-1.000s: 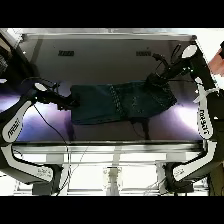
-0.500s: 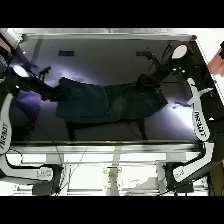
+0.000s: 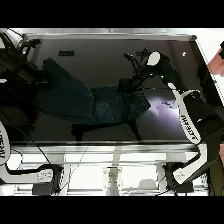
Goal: Fold the clothes and pants, and hang the long-sleeved shirts on hangers.
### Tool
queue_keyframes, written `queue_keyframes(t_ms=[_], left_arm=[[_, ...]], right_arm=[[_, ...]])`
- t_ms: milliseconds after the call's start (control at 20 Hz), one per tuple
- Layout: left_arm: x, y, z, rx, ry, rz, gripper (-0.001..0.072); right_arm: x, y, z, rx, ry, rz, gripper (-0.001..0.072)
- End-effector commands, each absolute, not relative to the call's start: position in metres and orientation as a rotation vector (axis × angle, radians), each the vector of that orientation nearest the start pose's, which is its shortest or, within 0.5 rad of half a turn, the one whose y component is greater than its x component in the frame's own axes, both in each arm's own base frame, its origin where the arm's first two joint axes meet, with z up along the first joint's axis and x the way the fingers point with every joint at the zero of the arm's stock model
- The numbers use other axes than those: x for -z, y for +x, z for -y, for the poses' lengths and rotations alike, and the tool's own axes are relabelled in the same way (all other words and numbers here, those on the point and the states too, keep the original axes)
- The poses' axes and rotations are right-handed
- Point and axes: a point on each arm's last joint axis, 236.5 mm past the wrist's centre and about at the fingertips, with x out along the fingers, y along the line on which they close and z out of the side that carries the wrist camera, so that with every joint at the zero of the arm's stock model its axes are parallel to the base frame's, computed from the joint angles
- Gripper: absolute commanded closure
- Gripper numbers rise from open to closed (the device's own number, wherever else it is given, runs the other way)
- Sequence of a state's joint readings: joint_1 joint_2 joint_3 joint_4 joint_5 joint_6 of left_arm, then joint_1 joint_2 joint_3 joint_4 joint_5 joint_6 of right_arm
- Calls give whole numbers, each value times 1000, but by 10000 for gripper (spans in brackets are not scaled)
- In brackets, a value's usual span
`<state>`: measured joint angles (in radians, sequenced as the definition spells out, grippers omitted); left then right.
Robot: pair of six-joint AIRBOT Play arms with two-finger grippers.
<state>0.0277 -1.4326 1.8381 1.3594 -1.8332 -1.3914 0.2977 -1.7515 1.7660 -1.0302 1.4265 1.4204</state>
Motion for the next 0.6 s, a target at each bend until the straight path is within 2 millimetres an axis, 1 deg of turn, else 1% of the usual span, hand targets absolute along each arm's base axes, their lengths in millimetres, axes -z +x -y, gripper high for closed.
queue_keyframes(t_ms=[0,150,300,350,500,550], left_arm=[[-154,367,28,206,149,-1393,681],[-148,368,45,238,175,-1407,681],[-134,372,56,256,172,-1444,681],[-130,373,66,290,143,-1452,681],[-130,383,116,475,12,-1405,681],[-130,383,130,525,-35,-1403,681]], right_arm=[[-26,409,-231,-708,99,-1457,247],[-26,419,-208,-667,136,-1459,246],[-26,426,-189,-634,167,-1457,246],[-26,427,-185,-627,173,-1458,246],[-26,431,-175,-622,174,-1448,246],[-26,432,-173,-622,171,-1445,246]])
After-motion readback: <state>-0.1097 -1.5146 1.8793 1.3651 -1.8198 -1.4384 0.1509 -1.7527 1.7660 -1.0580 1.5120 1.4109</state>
